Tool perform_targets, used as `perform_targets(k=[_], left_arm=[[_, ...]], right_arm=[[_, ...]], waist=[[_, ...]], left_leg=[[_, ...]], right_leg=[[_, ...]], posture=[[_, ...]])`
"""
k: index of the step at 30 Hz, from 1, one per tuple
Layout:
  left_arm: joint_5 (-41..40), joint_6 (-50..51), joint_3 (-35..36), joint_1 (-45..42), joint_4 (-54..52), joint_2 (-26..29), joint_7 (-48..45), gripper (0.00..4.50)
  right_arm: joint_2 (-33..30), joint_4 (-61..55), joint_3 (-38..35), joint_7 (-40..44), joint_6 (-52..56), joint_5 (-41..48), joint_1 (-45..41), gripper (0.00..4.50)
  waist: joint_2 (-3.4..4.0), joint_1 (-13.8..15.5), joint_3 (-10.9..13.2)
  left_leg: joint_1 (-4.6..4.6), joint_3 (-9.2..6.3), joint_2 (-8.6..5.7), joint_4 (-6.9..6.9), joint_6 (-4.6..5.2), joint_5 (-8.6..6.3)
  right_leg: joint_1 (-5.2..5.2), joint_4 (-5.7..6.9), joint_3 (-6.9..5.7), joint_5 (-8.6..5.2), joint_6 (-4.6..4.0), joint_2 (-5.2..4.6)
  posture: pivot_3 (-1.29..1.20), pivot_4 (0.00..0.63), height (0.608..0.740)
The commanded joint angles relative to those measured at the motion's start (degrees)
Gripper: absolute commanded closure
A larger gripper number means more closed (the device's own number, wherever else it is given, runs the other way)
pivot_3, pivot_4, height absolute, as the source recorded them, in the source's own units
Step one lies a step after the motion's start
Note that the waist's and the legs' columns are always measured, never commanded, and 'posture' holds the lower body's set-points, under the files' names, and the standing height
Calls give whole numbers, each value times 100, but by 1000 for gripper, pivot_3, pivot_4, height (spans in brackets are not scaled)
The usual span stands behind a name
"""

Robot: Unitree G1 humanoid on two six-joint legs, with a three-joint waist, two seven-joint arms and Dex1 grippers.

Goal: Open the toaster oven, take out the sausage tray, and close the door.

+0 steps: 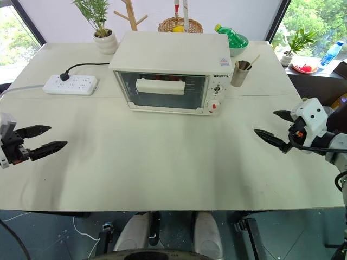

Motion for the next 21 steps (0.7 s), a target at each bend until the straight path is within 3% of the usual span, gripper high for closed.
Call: perform_targets(k=[1, 16, 21], left_arm=[[-31, -88, 106, -30, -149, 38, -49, 0], [-316, 198, 49, -360, -305, -7, 85, 0], [-868, 594, -226, -823, -828, 6, -90, 0]], right_arm=[[32, -109, -127, -80, -128, 3, -15, 24], [68, -241, -101, -35, 122, 205, -114, 24], [-152, -1050, -24, 296, 814, 770, -196, 24]], waist=[[0, -1, 0], [0, 0, 0], [0, 8, 0]], left_leg=[[0, 0, 0, 0, 0, 0], [0, 0, 0, 4, 0, 0], [0, 0, 0, 7, 0, 0]], right_leg=[[0, 0, 0, 0, 0, 0], [1, 4, 0, 1, 1, 3], [3, 6, 0, 1, 2, 3]], posture=[[0, 150, 740], [0, 150, 740], [0, 150, 740]])
